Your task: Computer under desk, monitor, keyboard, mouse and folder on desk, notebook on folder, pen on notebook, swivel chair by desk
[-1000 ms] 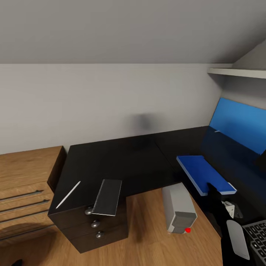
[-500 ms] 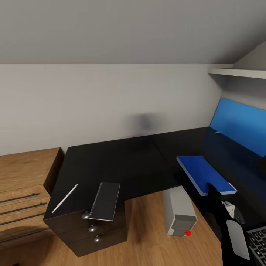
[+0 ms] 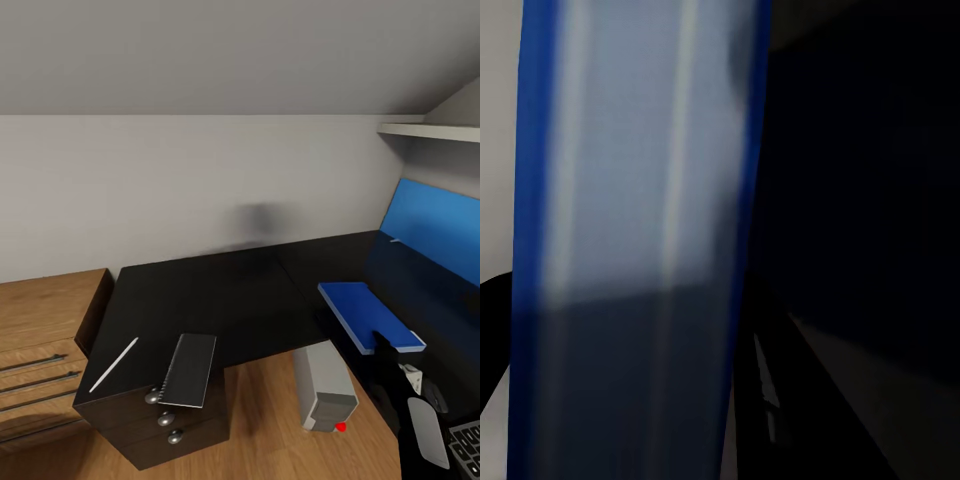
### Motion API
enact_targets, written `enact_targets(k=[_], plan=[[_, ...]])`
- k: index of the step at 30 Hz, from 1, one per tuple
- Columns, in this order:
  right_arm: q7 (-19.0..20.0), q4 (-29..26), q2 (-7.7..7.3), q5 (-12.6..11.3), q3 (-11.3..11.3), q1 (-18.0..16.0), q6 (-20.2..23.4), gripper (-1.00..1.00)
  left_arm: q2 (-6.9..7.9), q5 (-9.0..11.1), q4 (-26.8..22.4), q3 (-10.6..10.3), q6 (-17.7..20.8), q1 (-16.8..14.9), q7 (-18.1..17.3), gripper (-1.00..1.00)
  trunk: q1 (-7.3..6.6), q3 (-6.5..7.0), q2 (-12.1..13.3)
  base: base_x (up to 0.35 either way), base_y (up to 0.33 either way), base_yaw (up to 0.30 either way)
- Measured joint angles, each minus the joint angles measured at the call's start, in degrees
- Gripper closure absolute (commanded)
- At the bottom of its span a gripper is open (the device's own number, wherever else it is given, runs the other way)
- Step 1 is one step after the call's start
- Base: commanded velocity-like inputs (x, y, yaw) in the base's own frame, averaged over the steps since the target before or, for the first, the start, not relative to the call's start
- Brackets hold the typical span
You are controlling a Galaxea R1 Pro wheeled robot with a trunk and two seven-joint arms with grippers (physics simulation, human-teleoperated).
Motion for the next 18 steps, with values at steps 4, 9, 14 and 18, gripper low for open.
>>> enact_targets(k=[4, 9, 14, 18], plan=[[-0.1, -0.1, 0.00, 0.1, 0.0, 0.0, 0.0, -1.00, 0.00, 0.0, 0.0, 0.0, 0.0, 0.0, 0.0, -1.00, 0.00, 0.00, 0.0, 0.000, 0.000, 0.000], [0.0, -0.1, 0.00, 0.1, 0.0, 0.0, 0.0, -1.00, 0.00, 0.0, 0.0, 0.0, 0.0, 0.0, 0.0, -1.00, 0.00, 0.00, 0.0, 0.000, 0.000, 0.000], [0.0, -0.1, 0.00, 0.1, 0.0, 0.0, 0.0, -1.00, 0.00, 0.0, 0.0, 0.0, 0.0, 0.0, 0.0, -1.00, 0.00, 0.00, 0.0, 0.000, 0.000, 0.000], [0.0, -0.1, 0.00, 0.1, 0.0, 0.0, 0.0, -1.00, 0.00, 0.0, 0.0, 0.0, 0.0, 0.0, 0.0, -1.00, 0.01, 0.00, 0.0, -0.101, -0.013, 0.000]])
